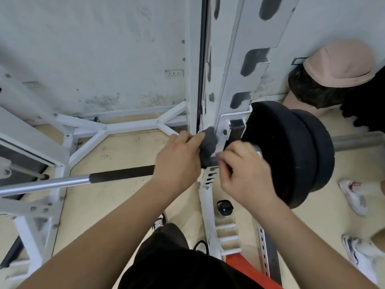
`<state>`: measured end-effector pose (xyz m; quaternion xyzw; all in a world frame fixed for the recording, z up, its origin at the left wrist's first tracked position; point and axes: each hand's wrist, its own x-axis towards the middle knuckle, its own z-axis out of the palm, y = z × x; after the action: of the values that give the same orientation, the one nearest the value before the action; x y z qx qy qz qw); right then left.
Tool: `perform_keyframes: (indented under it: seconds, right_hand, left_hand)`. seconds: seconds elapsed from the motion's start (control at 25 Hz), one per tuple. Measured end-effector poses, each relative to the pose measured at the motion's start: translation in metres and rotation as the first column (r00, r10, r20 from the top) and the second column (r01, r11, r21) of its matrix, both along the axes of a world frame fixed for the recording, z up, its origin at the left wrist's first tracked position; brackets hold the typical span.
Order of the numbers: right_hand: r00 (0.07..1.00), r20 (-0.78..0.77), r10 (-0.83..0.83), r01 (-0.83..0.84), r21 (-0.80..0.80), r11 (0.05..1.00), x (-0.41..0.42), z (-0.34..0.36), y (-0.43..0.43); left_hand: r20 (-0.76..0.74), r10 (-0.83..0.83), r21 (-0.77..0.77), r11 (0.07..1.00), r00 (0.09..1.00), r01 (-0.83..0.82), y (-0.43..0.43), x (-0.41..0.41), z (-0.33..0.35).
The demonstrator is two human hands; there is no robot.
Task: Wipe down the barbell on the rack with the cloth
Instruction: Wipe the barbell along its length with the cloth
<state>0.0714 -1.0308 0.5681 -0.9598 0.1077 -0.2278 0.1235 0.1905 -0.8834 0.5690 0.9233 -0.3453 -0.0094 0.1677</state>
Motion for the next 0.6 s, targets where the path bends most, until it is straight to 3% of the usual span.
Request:
perform_keyframes:
  seconds: [0.12, 0.24, 0.4, 0.48, 0.6]
  right_hand:
    - [0.944, -0.313, -0.109, 0.143, 0.089, 0.986, 0.002, -0.035, 0.002]
    - [0.935, -0.33, -0.128, 0.154, 0.051, 0.987, 0.004, -0.045, -0.009]
    - [0.937, -0.307, -0.163, 0.189, 0.055, 0.98, 0.005, -0.041, -0.004]
    - [0.936, -0.308, -0.168, 0.189, 0.039, 0.981, 0.006, -0.043, -0.002]
    - [0.927, -0.349, -0.138, 0.178, 0.085, 0.98, 0.005, -0.036, -0.007]
  left_hand:
    - [-0.107, 0.0, 0.236, 0.972, 0.994, 0.025, -0.019, 0.002, -0.02]
    - [-0.221, 0.035, 0.303, 0.952, 0.975, 0.034, -0.002, 0.028, -0.016]
    - [-0.241, 0.375, 0.497, 0.84, 0.895, -0.218, 0.058, 0.067, -0.015]
    - [-0.149, 0.37, 0.436, 0.857, 0.917, -0.275, 0.043, 0.048, -0.024]
    - [0.013, 0.061, 0.159, 0.985, 0.998, -0.062, 0.004, 0.0, -0.039]
